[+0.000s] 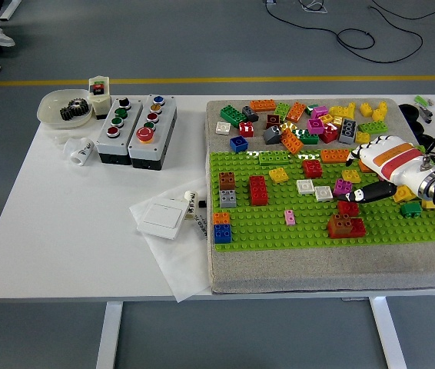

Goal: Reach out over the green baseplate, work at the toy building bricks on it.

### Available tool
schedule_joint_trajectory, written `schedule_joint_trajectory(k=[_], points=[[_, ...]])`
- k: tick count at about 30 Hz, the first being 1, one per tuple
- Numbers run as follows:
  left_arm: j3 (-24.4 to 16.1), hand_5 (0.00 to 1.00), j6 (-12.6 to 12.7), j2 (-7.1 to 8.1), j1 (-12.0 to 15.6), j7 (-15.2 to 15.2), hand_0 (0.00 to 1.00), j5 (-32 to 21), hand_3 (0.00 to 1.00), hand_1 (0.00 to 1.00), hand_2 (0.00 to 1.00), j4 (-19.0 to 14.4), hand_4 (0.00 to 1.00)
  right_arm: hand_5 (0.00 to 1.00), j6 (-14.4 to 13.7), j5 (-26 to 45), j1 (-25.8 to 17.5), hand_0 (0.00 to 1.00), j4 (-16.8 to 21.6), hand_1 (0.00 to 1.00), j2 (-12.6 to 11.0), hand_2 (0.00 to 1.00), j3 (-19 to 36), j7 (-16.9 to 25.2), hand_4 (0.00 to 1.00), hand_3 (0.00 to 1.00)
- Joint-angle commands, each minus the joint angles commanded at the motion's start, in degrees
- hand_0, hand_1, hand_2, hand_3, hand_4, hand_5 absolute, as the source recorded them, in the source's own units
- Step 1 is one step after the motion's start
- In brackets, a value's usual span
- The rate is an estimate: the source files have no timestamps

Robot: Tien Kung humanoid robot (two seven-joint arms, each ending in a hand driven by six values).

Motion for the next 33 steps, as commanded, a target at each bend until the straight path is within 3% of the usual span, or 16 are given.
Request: schedule_joint_trajectory(k=[1, 2, 7, 8, 23, 33], points=[[0.1, 0.672, 0.0, -0.01, 0.0, 0.0, 0.761, -0.1, 0.715, 0.788, 0.837, 0.0, 0.775, 0.829, -0.6, 2.5, 0.0, 0.684, -0.2, 0.650, 0.1, 0.717, -0.1, -0.7, 0.998, 0.653], [0.2, 0.672, 0.0, -0.02, 0.0, 0.0, 0.761, -0.2, 0.717, 0.789, 0.837, 0.0, 0.776, 0.661, -1.1, 4.8, -0.1, 0.514, -0.4, 0.560, 0.3, 0.647, -0.1, -2.0, 0.998, 0.585], [0.5, 0.672, 0.0, 0.00, -0.1, 0.0, 0.761, -0.5, 0.717, 0.789, 0.837, 0.0, 0.776, 0.661, -0.9, 12.3, 0.1, 0.514, 0.6, 0.560, 0.6, 0.647, -0.8, -3.8, 0.998, 0.585], [0.6, 0.674, 0.0, -0.01, -0.1, 0.0, 0.761, -0.6, 0.717, 0.789, 0.836, 0.0, 0.777, 0.613, -0.9, 12.4, 0.3, 0.415, 0.7, 0.519, 0.9, 0.600, -1.2, -4.1, 0.998, 0.551], [1.4, 0.674, 0.1, 0.00, -0.2, -0.1, 0.761, -1.5, 0.717, 0.785, 0.836, 0.0, 0.778, 0.533, -1.6, 7.7, 1.3, 0.392, -1.1, 0.492, 4.1, 0.556, -5.1, -5.5, 0.955, 0.529], [2.0, 0.673, 0.1, 0.06, -0.4, -0.2, 0.759, -2.3, 0.717, 0.783, 0.836, 0.0, 0.777, 0.499, -2.4, 6.9, 1.4, 0.370, -3.3, 0.467, 5.1, 0.530, -5.2, -6.0, 0.925, 0.510]])
